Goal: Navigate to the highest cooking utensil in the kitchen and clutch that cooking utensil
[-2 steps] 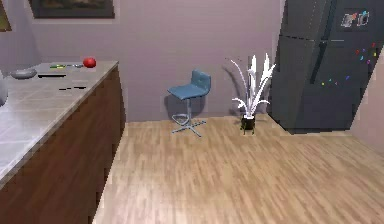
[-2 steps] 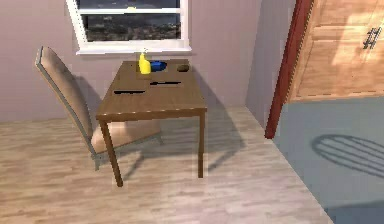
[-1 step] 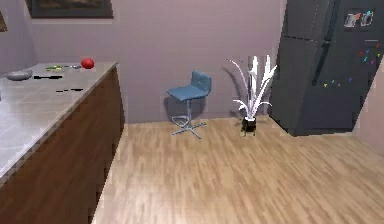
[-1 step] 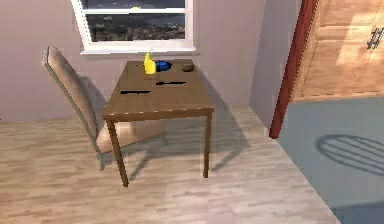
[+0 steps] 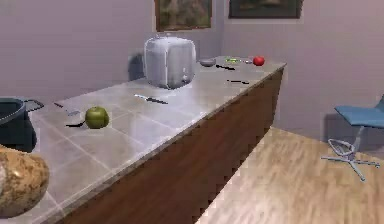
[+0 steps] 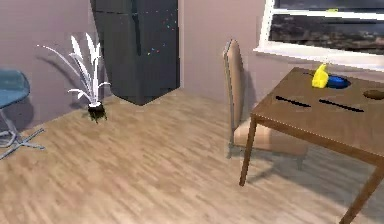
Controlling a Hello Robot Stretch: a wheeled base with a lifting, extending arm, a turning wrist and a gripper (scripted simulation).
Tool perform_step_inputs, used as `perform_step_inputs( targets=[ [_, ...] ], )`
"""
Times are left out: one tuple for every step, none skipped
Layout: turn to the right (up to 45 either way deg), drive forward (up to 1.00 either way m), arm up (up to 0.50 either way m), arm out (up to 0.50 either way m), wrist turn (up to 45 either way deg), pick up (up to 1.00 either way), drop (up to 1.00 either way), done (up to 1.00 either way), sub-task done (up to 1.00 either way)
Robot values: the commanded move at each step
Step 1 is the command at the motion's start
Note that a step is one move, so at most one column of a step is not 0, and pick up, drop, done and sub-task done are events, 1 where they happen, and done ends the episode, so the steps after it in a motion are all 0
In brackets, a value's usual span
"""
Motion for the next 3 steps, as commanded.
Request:
perform_step_inputs(
  targets=[
    [-45.0, 0.0, 0.0, 0.0, 0.0, 0.0, 0.0, 0.0, 0.0],
    [-45.0, 0.0, 0.0, 0.0, 0.0, 0.0, 0.0, 0.0, 0.0],
    [-45.0, 0.0, 0.0, 0.0, 0.0, 0.0, 0.0, 0.0, 0.0]
  ],
)
